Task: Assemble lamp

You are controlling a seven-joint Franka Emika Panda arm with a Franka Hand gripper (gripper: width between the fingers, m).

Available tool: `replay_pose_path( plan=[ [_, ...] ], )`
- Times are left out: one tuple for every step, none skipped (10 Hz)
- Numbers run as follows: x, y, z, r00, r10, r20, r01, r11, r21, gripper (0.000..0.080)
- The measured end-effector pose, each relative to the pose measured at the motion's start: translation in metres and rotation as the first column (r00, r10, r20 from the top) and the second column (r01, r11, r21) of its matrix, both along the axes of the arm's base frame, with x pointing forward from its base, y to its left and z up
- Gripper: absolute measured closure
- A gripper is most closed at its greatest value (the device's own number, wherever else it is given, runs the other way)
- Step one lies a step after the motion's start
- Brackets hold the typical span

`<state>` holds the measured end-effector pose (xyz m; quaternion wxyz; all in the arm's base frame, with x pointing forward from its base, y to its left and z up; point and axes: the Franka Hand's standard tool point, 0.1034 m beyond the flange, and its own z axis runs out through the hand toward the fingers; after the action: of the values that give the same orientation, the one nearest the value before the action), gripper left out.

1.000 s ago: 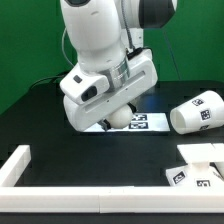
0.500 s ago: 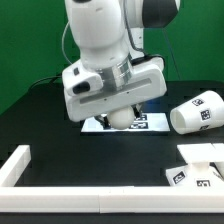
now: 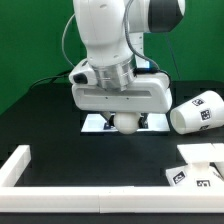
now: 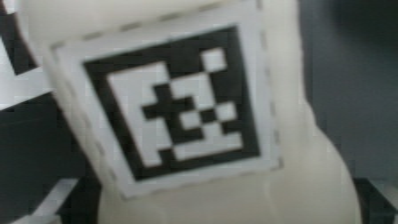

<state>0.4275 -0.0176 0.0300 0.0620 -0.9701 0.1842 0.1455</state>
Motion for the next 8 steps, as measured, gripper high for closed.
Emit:
replay_pose_path(
  plan=[
    [-0.001, 0.000, -0.001, 1.000, 0.000, -0.001, 0.000, 1.000, 0.000, 0.0225],
    [0.001, -0.003, -0.005, 1.000, 0.022, 0.009, -0.022, 1.000, -0.005, 0.0225],
    [0.003, -0.003, -0.007, 0.999, 0.043, 0.017, -0.043, 0.999, -0.008, 0.0225],
    [0.007, -0.003, -0.007, 0.998, 0.062, 0.024, -0.062, 0.998, -0.011, 0.0225],
    [0.010, -0.003, -0.006, 0.997, 0.075, 0.031, -0.075, 0.997, -0.009, 0.0225],
    [0.013, -0.001, -0.007, 0.996, 0.081, 0.046, -0.080, 0.997, -0.015, 0.0225],
    [0.015, 0.002, -0.009, 0.994, 0.088, 0.060, -0.087, 0.996, -0.022, 0.0225],
    [0.017, 0.004, -0.011, 0.993, 0.100, 0.069, -0.099, 0.995, -0.024, 0.0225]
  ],
)
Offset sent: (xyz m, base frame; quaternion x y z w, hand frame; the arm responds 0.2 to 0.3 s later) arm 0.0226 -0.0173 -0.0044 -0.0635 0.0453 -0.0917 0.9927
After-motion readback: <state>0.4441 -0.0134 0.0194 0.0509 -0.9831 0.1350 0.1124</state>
